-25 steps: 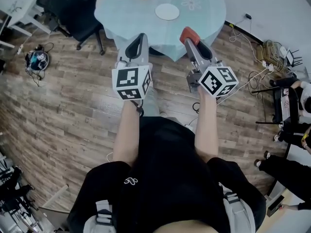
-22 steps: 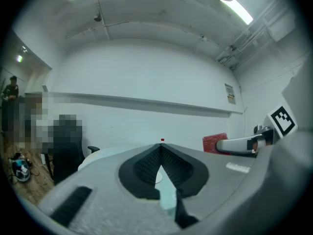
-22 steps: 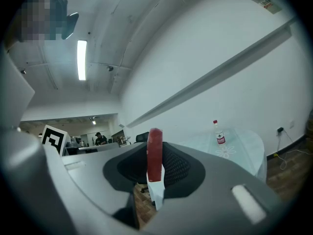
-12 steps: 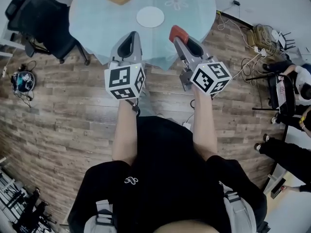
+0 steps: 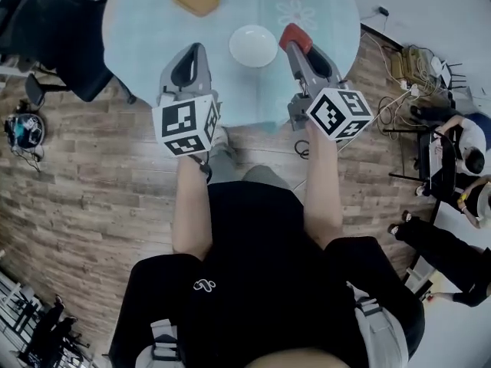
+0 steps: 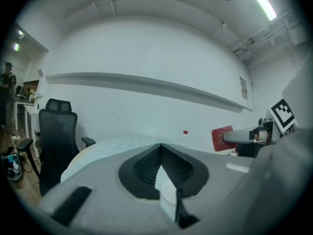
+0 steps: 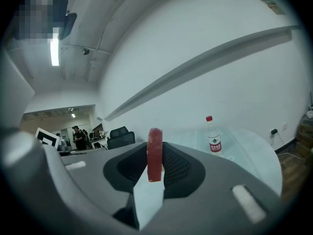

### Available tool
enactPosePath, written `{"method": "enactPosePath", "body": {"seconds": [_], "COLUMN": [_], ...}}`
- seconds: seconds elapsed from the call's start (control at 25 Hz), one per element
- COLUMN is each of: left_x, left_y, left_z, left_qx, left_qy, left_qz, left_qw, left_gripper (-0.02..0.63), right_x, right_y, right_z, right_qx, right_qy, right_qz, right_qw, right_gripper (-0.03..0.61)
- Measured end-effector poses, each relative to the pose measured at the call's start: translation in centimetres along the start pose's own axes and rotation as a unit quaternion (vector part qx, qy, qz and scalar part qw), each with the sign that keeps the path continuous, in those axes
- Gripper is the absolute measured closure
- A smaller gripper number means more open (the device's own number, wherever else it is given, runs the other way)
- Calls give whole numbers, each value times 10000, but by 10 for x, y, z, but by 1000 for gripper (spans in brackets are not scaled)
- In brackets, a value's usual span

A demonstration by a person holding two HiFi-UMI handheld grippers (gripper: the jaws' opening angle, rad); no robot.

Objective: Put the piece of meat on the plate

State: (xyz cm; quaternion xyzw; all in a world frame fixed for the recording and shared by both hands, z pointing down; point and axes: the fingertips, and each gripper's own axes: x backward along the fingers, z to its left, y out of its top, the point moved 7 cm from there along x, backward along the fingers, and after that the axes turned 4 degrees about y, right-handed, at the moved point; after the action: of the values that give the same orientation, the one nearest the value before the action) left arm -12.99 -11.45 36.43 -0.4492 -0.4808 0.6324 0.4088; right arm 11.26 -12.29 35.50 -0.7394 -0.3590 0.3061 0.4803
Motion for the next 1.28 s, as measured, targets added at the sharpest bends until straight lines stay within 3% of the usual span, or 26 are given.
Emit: {"method": "enactPosePath", "body": {"seconds": [0.16,0.48,0.92,1.08,1.28], "left_x": [-20,-54,-76,-79,-79], "left_y": [5,21,1,-7,-13], "left_z": [4,-31,-46,-38,-22], "left_qx": [-15,-239,-190,-118,-40], "left_qy": [-65,-344,-276,-198,-88], "left_qz": [68,45,363,464,536], "left_qw": [10000,9991,9988,9987,9985], "left_gripper": [617,617,617,617,617], "right_x": [-11,-16,-38,-58,-85], "right_y": [-1,13,-15,-44,-88], "right_z": [-11,-41,-65,-73,-80], "right_qx": [-27,-74,750,1033,1541], "right_qy": [-70,-102,-215,-159,-29], "right_qz": [62,-7,1009,1585,2495], "right_qw": [10000,9999,9918,9818,9560], "right_gripper": [479,479,479,479,479]}}
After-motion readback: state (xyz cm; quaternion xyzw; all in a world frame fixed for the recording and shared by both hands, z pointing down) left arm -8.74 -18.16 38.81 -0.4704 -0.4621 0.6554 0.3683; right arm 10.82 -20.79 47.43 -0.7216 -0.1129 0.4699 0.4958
